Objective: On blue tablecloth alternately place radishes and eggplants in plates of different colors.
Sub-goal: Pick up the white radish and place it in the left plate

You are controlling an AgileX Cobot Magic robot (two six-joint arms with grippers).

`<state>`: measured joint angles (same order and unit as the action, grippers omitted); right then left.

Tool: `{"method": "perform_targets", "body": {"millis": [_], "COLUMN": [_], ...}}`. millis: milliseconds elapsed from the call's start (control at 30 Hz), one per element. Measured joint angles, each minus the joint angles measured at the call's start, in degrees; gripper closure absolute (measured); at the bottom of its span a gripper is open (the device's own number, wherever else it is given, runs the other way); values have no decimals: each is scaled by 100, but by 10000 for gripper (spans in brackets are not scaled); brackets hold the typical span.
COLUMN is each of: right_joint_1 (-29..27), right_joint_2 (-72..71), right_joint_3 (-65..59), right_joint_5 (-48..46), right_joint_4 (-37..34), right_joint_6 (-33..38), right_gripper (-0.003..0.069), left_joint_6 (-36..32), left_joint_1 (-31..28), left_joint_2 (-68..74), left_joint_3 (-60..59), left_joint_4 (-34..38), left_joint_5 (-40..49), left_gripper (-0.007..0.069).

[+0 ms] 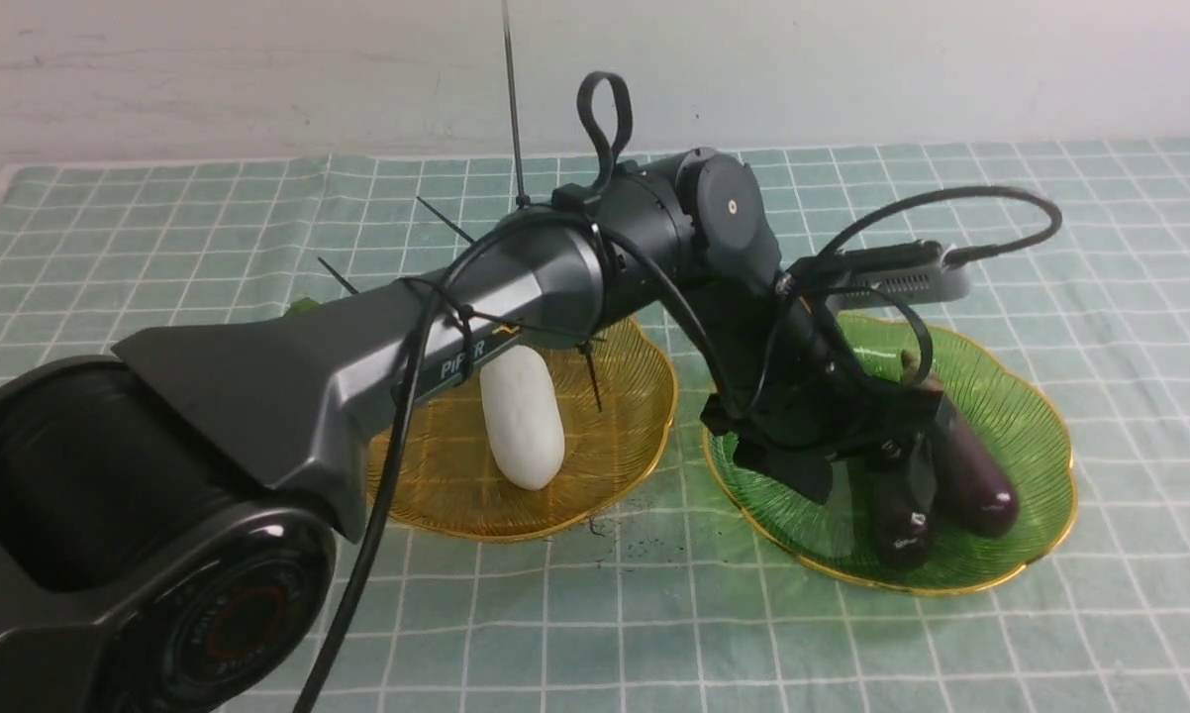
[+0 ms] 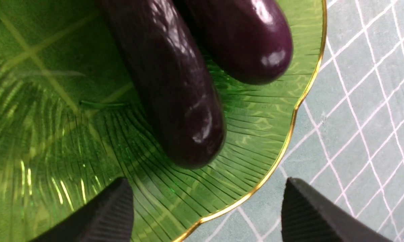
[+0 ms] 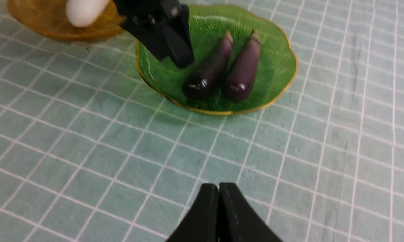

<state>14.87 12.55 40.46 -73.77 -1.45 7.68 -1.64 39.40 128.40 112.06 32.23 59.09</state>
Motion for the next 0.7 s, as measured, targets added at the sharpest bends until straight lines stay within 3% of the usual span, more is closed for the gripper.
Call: {"method": "perform_targets", "body": {"millis": [133, 233, 367, 567, 700], "right_joint_1": [0, 0, 0, 0, 0], "right_joint_2": [0, 0, 0, 0, 0], "right_joint_3": [-238, -306, -320, -321, -321], "right_joint_5": [-4, -4, -4, 434, 515], "right_joint_4": [145, 365, 585, 699, 718], "right_joint_6": [-86, -97, -103, -111, -111], "right_gripper": [673, 673, 673, 673, 673], "left_joint_6": [-11, -16, -33, 8, -11], "left_joint_1": [-86, -327, -724, -1456, -1535], "left_joint_2": [0, 0, -17, -378, -756], "left_joint_3": [480, 1131, 1751, 1895, 1703], "left_joint_4": [-7, -162, -476, -775, -989], "left_joint_5": [525, 997, 1123, 1169, 1176], "left_gripper": [110, 173, 289, 582, 629]}}
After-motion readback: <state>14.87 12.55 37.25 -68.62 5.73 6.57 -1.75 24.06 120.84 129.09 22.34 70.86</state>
